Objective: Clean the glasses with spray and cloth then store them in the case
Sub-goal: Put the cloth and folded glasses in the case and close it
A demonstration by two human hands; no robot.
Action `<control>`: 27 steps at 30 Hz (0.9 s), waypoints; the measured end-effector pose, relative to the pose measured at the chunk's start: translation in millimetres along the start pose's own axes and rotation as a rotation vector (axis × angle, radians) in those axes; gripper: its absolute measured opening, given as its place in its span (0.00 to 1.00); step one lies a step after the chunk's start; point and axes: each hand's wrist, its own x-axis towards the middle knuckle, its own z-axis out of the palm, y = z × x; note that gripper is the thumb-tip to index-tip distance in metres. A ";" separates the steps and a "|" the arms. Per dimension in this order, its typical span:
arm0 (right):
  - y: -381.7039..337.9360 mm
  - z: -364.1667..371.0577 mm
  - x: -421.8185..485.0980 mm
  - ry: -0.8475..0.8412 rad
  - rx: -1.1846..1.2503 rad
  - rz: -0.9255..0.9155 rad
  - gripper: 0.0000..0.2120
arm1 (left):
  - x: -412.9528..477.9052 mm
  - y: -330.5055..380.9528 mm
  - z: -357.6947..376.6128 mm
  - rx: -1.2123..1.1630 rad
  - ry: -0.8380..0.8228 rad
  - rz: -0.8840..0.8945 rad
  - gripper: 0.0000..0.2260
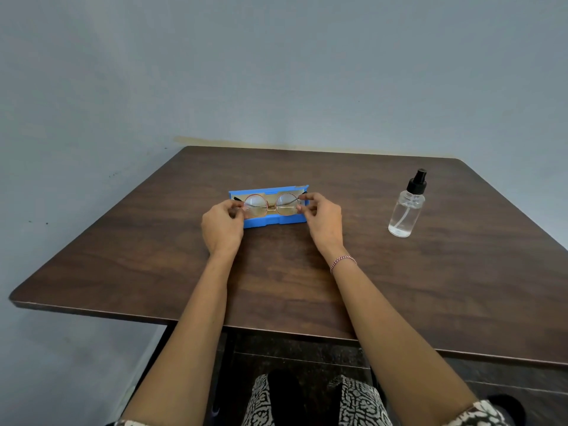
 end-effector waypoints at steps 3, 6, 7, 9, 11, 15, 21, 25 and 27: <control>2.0 1.7 1.1 0.027 0.021 -0.013 0.07 | -2.4 3.0 -2.3 -0.008 0.011 -0.003 0.06; 4.4 4.3 2.7 0.064 0.048 -0.013 0.05 | -2.5 3.2 -3.4 -0.040 -0.001 -0.011 0.06; 4.4 4.9 3.0 0.061 0.056 -0.004 0.05 | -2.3 3.2 -3.8 -0.053 -0.003 -0.012 0.06; 2.6 5.8 4.2 0.059 0.057 0.009 0.05 | -2.8 4.5 -5.1 -0.079 0.003 -0.008 0.07; 0.6 6.7 6.2 0.061 0.039 0.009 0.07 | -3.9 6.5 -5.6 -0.113 0.012 -0.011 0.09; -1.1 5.9 9.5 0.020 0.026 0.001 0.08 | -2.9 5.6 -2.7 -0.287 0.009 -0.086 0.16; -1.5 5.1 2.2 -0.018 0.232 0.078 0.16 | 2.5 -0.2 0.2 -0.305 0.003 -0.135 0.14; 0.6 4.5 3.1 0.009 0.122 0.030 0.15 | 1.7 3.9 -1.7 -0.249 0.001 -0.145 0.10; 0.8 4.0 4.1 0.020 0.099 0.028 0.10 | 0.9 4.8 -1.5 -0.248 0.014 -0.164 0.08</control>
